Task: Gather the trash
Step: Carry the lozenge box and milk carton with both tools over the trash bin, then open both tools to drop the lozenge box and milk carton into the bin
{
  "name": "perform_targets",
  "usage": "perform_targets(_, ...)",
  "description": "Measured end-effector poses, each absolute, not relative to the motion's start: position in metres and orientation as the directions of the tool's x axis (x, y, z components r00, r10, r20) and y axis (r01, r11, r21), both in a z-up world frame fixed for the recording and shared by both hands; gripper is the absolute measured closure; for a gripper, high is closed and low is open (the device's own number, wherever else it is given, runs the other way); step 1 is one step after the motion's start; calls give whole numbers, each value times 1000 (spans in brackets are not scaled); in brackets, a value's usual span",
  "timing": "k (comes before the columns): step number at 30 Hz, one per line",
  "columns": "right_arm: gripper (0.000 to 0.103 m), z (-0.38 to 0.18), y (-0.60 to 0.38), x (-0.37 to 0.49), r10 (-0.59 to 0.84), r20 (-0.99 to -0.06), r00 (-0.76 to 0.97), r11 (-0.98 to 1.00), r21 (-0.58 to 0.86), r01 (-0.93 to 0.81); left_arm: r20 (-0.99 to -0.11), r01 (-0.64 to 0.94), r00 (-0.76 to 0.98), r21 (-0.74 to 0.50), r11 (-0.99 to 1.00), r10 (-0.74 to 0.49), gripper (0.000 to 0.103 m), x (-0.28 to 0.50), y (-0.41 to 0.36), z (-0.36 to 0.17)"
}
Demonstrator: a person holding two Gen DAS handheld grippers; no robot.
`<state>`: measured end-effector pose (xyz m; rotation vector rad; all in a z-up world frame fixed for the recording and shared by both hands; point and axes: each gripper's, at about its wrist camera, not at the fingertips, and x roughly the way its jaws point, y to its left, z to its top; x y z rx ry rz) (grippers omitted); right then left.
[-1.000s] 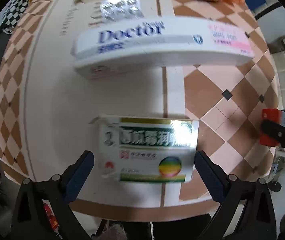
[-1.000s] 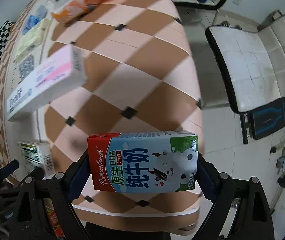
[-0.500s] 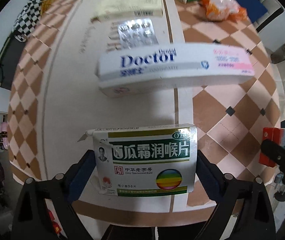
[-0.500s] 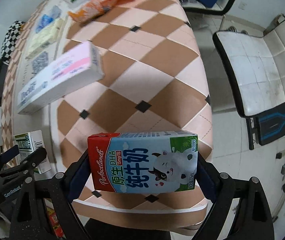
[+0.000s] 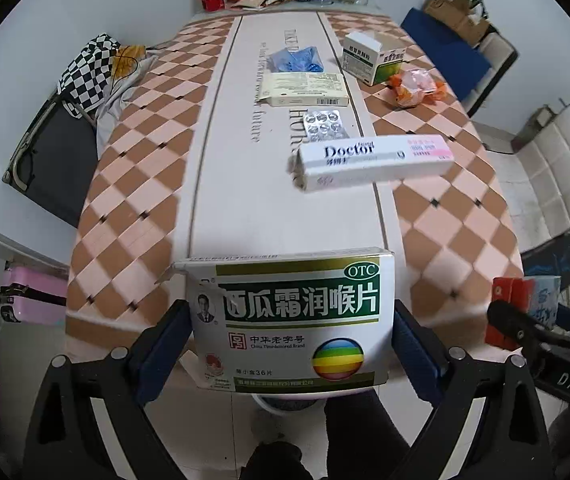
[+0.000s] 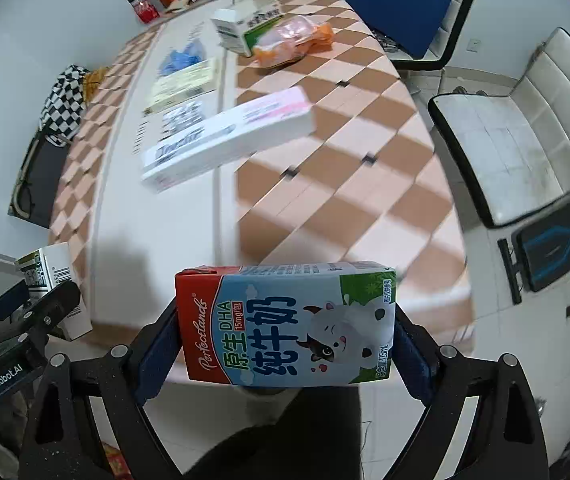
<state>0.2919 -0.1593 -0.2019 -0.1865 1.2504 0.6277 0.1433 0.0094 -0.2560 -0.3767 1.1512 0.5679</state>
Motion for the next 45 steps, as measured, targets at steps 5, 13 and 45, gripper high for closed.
perform_targets(5,9,-206,-175,211,352,-919,176,843,229,-487,-930,-570,311,-19,821,194,7,75,-1,-262)
perform_targets(13,9,-297,-205,127,308,-951,40,883,270,-383,-982,-584,180,-63,810,54,7,-1,-6,-361)
perform_targets(45,0,-728,-191,156,324,-909,-261,929,358,-94,-942,-698,44,-268,665,-333,3,9,28,-733)
